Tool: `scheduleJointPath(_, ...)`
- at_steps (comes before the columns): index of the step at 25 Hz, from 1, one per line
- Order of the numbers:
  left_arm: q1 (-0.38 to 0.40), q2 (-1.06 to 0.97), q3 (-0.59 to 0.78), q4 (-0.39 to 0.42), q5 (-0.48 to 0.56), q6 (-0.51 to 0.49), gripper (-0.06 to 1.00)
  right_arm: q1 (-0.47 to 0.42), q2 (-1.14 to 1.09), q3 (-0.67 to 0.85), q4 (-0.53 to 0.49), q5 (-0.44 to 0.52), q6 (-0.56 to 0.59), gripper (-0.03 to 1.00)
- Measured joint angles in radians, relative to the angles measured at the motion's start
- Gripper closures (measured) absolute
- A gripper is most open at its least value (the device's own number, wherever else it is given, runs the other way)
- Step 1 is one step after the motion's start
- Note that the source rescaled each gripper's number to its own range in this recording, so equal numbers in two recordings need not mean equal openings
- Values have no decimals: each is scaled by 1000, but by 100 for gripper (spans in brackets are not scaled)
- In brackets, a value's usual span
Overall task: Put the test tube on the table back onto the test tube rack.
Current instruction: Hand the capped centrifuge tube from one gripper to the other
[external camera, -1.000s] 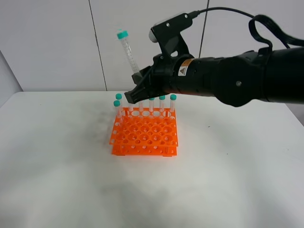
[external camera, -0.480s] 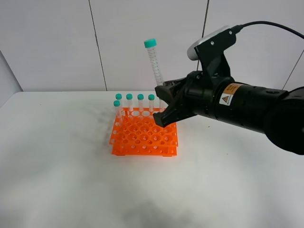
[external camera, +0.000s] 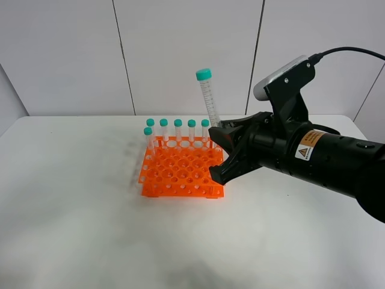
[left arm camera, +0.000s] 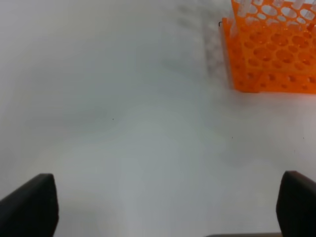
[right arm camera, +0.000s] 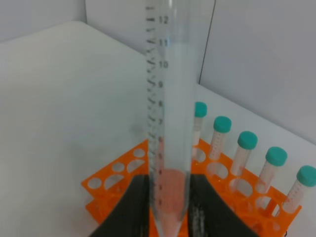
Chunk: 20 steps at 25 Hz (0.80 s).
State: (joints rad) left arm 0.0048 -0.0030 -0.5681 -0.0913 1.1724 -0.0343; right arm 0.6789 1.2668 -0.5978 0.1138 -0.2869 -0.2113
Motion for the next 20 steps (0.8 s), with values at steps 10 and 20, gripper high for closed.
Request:
scheduleJointPath(10, 0, 0, 0, 0, 0, 0, -6, 0, 0, 0, 0, -15, 0, 97)
scheduleJointPath(20, 0, 0, -7, 0, 9, 16, -6, 0, 0, 0, 0, 3, 0, 97)
